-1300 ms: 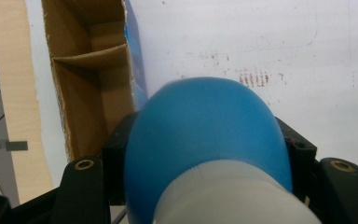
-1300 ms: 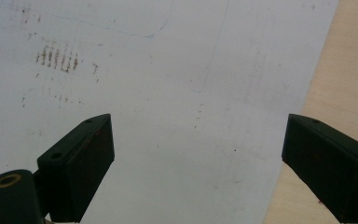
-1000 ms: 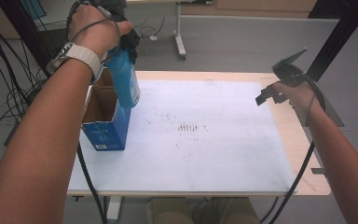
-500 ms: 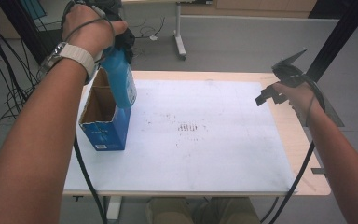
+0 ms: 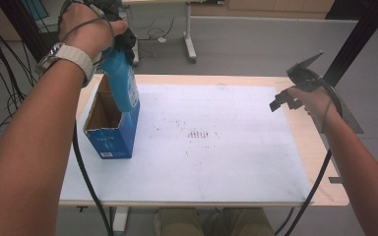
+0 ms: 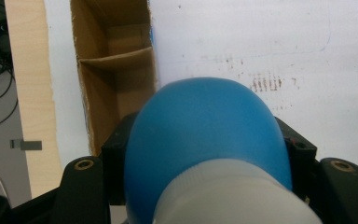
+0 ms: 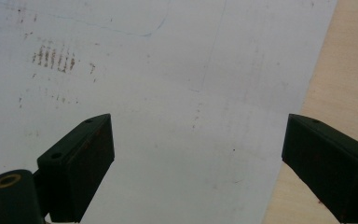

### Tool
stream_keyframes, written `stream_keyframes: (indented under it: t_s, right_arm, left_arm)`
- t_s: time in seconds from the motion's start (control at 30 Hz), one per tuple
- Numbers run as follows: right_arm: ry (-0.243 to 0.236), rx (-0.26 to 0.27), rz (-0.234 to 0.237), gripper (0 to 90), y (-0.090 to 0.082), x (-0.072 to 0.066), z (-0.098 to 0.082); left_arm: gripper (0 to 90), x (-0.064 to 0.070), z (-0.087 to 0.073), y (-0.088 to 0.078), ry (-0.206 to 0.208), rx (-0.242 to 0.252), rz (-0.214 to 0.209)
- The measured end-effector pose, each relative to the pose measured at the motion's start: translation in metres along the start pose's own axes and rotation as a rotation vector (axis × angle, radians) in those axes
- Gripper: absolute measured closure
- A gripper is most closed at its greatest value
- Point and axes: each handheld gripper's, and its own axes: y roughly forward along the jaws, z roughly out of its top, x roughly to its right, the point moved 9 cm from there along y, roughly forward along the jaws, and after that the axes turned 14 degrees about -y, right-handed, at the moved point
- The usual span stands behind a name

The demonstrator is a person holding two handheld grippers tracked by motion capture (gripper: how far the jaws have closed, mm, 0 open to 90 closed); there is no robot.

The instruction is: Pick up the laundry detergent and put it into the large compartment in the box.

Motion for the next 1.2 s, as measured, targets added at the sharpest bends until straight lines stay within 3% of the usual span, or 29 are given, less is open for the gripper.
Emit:
stream_keyframes:
  t_s: [0.43, 1.2]
  right_arm:
    - [0.011, 0.003, -0.002, 9.2, 0.0, 0.005, -0.004]
    - [0.039, 0.003, -0.01, 9.2, -0.001, 0.015, -0.01]
  left_arm:
    - [38.4, -0.013, 0.007, 0.002, 0.014, 0.01, -0.001]
    - [38.4, -0.039, 0.021, 0.015, -0.017, 0.033, 0.029]
